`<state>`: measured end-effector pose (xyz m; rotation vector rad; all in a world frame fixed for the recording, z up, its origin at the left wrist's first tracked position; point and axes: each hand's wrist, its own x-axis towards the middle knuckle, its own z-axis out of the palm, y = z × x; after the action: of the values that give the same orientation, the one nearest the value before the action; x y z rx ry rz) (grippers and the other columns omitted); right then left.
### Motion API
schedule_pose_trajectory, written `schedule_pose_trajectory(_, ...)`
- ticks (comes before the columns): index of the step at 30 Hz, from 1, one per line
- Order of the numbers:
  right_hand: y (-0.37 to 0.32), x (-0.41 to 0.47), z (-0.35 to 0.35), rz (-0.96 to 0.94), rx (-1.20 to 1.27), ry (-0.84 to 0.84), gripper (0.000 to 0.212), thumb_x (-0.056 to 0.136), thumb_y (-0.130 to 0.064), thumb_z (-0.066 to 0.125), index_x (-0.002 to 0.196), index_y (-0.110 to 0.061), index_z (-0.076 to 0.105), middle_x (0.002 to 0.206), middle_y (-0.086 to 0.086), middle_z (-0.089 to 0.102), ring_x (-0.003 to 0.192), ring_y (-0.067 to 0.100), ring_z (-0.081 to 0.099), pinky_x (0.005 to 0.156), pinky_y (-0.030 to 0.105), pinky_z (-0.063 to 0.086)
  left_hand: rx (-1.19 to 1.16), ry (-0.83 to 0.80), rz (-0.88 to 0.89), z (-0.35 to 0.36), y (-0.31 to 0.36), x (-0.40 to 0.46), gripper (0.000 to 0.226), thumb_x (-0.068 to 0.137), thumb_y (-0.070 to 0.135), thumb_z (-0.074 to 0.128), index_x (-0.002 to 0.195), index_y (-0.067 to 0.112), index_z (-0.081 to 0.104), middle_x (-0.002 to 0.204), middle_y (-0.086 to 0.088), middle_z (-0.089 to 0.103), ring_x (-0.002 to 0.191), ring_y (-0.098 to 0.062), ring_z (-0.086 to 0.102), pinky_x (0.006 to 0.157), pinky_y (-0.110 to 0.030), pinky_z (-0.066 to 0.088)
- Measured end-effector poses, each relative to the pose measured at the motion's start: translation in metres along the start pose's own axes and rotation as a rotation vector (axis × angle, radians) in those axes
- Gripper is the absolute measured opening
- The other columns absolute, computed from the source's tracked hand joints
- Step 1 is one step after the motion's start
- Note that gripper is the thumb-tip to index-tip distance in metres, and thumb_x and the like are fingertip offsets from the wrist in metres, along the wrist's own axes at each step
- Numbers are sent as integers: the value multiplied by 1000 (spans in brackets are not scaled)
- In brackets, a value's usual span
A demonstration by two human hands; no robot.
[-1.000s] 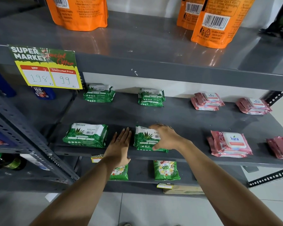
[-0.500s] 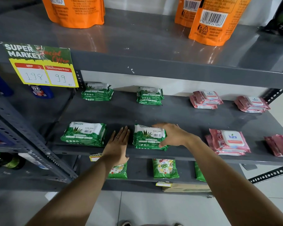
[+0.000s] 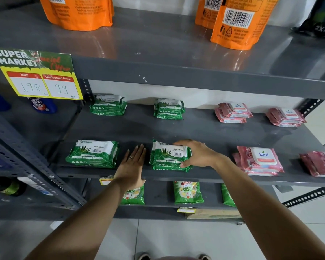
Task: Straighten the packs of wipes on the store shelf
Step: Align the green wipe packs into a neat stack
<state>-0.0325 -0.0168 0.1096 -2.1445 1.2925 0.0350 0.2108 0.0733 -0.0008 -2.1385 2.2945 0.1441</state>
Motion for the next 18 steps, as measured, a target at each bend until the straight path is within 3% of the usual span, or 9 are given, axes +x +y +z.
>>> schedule_pose_trajectory(8,8,6,2,23,37,-8,85,67,-28,86,138,-45,42,149,-7,44,138,19,38,117,53,21,10,-4,-9,0,0,1,116,79,49,67,147,7,-16,157,-6,-21,142,-19,-20,118,-42,-9)
schedule_pose_trajectory(18,3,6,-3,-9,-24,-19,84,70,-24,85,139,-43,42,149,-8,44,139,19,35,118,53,13,40,6,-10,0,1,2,117,77,50,69,147,6,-14,158,-8,-17,140,-16,-21,115,-39,-13)
